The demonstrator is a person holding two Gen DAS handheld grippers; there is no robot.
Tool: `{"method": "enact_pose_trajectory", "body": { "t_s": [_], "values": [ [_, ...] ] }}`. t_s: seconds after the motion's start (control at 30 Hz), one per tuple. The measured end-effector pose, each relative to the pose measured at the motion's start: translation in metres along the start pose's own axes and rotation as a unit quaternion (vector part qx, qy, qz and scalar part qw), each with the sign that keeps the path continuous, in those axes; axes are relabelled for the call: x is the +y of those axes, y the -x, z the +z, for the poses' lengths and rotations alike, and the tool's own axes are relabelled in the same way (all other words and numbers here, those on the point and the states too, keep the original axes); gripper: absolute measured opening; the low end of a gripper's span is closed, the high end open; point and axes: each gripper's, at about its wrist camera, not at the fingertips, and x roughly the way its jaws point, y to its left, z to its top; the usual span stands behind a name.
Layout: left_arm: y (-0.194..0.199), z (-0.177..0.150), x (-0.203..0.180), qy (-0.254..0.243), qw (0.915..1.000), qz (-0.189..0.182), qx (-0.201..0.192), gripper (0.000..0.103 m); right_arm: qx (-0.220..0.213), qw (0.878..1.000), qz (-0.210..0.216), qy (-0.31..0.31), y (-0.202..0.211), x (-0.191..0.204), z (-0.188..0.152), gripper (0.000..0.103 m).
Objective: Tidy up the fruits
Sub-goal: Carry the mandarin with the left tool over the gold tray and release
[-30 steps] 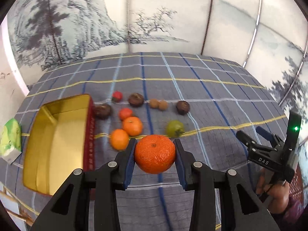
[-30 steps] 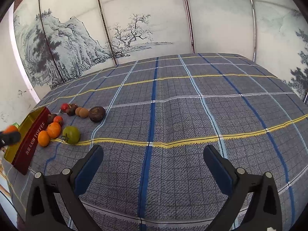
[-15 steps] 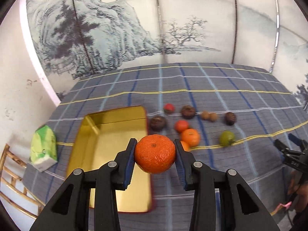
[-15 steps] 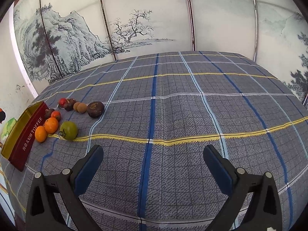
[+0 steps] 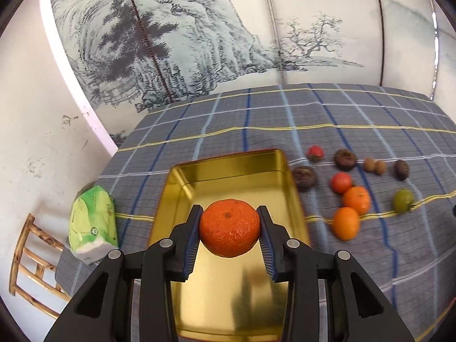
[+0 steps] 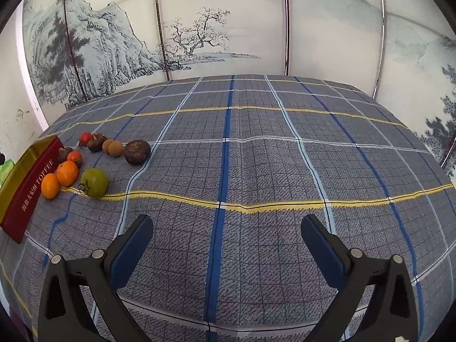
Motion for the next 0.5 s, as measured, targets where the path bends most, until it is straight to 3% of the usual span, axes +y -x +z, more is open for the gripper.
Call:
{"method": "enact_pose_trajectory", "body": {
  "t_s": [0.5],
  "values": [
    [-0.061,0.022,0.033,-0.013,0.9992,0.023,0.031,0.039,0.017,0.999,-0.024,0.026,-0.005,0.008,0.002,0.103]
  ]
}}
